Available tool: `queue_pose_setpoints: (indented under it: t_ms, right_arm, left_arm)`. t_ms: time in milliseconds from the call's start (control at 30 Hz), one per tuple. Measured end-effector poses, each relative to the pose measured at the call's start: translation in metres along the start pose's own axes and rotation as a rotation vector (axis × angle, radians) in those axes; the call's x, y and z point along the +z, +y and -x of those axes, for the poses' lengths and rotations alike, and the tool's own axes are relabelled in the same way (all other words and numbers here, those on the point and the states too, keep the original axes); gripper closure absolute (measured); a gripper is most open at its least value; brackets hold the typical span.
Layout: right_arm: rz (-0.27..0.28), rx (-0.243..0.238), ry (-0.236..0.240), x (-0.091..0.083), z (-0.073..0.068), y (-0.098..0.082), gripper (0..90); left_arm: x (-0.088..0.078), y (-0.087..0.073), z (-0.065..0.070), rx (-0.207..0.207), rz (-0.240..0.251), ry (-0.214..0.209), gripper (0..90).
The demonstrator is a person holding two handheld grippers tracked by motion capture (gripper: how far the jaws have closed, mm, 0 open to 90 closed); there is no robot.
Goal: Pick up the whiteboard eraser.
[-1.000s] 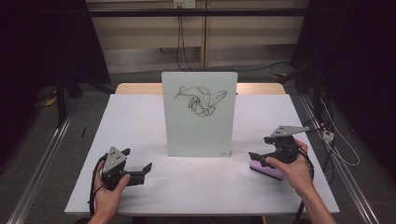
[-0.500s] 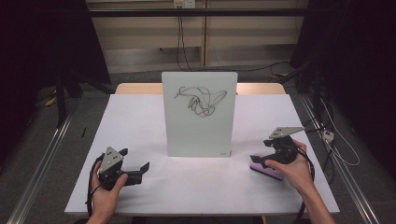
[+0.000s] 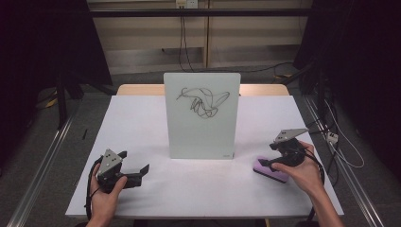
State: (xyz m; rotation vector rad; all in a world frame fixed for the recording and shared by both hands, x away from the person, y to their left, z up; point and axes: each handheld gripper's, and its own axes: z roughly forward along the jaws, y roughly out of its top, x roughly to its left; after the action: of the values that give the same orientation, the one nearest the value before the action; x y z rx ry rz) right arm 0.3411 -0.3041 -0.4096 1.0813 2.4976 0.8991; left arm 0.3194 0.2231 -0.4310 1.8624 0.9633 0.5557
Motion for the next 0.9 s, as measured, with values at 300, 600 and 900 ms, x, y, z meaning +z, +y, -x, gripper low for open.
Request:
queue_pose_setpoints:
  t_ms: [300,600,900]
  right_arm:
    - [-0.086,-0.057,0.005,0.002,0.000,-0.003,26.8]
    - [-0.111,-0.064,0.048,0.001,0.002,-0.007,32.3]
    - [-0.179,-0.100,0.100,0.003,-0.001,-0.010,28.6]
  left_arm:
    - [0.001,0.000,0.000,0.010,-0.012,-0.007,4.8]
    - [0.001,0.000,0.000,0.010,-0.011,-0.012,4.8]
    - [0.001,0.000,0.000,0.009,-0.012,-0.013,4.8]
